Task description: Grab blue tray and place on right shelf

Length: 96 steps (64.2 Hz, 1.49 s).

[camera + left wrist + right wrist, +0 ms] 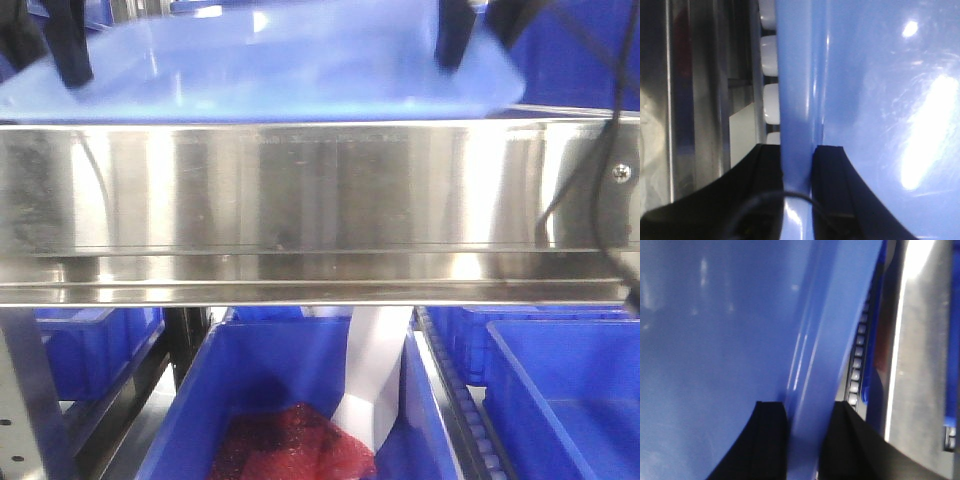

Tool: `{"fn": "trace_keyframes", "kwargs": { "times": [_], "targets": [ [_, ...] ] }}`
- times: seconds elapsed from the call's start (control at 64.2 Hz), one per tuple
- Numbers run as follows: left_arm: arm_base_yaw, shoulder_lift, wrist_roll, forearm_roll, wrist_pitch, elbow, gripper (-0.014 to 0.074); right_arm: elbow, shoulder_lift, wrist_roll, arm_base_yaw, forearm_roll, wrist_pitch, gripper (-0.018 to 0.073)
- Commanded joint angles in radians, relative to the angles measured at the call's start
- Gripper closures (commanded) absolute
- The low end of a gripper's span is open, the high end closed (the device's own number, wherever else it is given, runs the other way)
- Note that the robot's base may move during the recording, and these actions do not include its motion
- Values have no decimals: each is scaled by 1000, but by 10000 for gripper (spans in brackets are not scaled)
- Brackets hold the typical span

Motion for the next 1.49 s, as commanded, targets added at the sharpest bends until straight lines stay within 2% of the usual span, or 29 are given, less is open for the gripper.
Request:
{"fn": "trace_keyframes", "kwargs": {
  "times": [0.0, 0.093, 0.218, 0.28, 0.545, 0.638, 0.794, 0.888, 0.934, 1.074, 1.246, 1.479],
  "targets": [
    [-10, -41, 11, -29, -74, -37, 449, -40, -28, -30, 3, 19, -42, 475],
    [-10, -33, 11, -29, -83, -37, 297, -40, -22, -30, 1, 19, -32, 341],
    [-10, -33, 11, -29, -103, -37, 117, -42, -24, -30, 0, 19, -29, 34],
    [-10, -33, 11, -29, -103, -37, 76, -42, -24, -30, 0, 19, -23, -92],
    [-10, -61, 11, -31, -78, -37, 69, -42, -64, -29, 0, 11, -23, -70],
    [-10, -111, 12, -29, -76, -35, 70, -42, -108, -30, 0, 11, -28, -23],
    [-12, -244, 26, -27, -142, 31, 115, -17, -201, -31, 6, -6, -35, 228],
    [-12, -346, 31, -27, -189, 127, 212, 28, -275, -31, 6, -12, -43, 442],
    [-12, -411, 31, -27, -211, 184, 273, 69, -316, -31, 6, -21, -54, 519],
    [-12, -574, 31, -32, -296, 356, 453, 214, -449, -44, 6, -41, -137, 504],
    [-12, -785, 45, -32, -415, 580, 649, 463, -644, -104, 6, -41, -320, 504],
    [-12, -1111, 64, -32, -623, 890, 645, 856, -924, -173, 6, -41, -620, 504]
  ]
}}
